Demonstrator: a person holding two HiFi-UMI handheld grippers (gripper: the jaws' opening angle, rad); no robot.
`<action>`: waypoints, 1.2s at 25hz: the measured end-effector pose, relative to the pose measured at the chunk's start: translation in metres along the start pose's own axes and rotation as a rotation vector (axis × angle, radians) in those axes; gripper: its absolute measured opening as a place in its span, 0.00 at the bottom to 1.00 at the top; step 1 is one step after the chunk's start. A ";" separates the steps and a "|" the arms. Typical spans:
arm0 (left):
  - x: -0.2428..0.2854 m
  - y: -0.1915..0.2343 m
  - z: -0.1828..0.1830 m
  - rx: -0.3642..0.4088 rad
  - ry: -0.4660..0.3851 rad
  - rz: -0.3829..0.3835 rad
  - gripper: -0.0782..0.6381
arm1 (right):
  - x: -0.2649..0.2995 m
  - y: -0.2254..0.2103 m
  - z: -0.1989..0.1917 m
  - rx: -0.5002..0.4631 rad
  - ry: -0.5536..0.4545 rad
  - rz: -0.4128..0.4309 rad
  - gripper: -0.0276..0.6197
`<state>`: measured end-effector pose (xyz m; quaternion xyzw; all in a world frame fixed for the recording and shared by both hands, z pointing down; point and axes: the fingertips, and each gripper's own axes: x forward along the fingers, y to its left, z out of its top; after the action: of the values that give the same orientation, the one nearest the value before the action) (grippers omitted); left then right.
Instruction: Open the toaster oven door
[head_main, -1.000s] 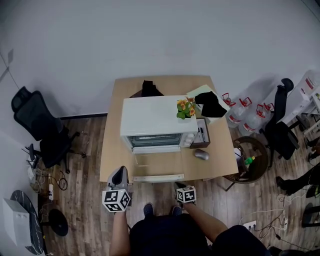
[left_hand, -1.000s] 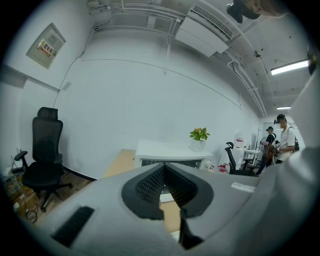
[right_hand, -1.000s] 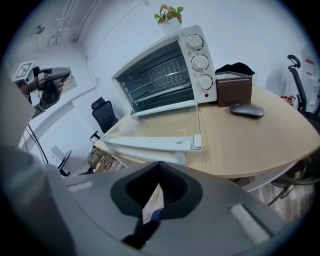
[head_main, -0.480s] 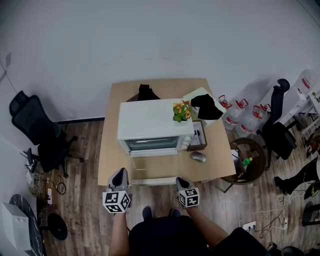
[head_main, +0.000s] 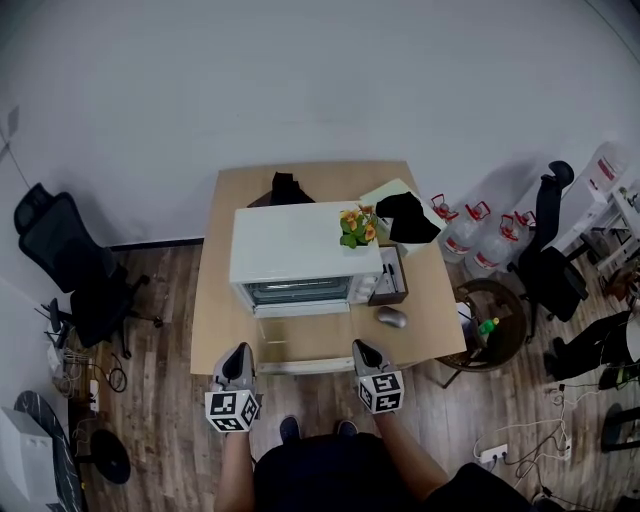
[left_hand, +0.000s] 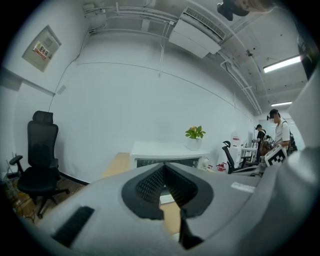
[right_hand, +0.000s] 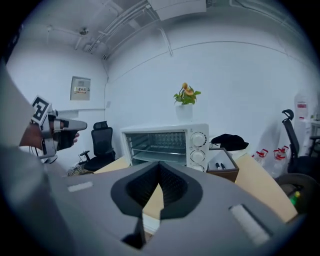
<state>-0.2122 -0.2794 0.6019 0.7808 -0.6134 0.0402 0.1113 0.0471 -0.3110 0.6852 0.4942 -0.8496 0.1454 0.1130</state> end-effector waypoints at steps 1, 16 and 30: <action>-0.001 -0.002 0.000 -0.001 -0.010 -0.003 0.11 | -0.002 -0.002 0.006 0.002 -0.016 -0.003 0.06; -0.008 -0.004 -0.008 -0.001 -0.031 0.009 0.11 | -0.028 -0.008 0.042 0.013 -0.147 -0.054 0.06; -0.010 -0.002 -0.012 0.001 -0.026 -0.003 0.11 | -0.038 -0.005 0.062 -0.004 -0.225 -0.080 0.06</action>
<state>-0.2117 -0.2671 0.6112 0.7823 -0.6135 0.0302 0.1029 0.0672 -0.3053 0.6158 0.5406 -0.8369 0.0826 0.0235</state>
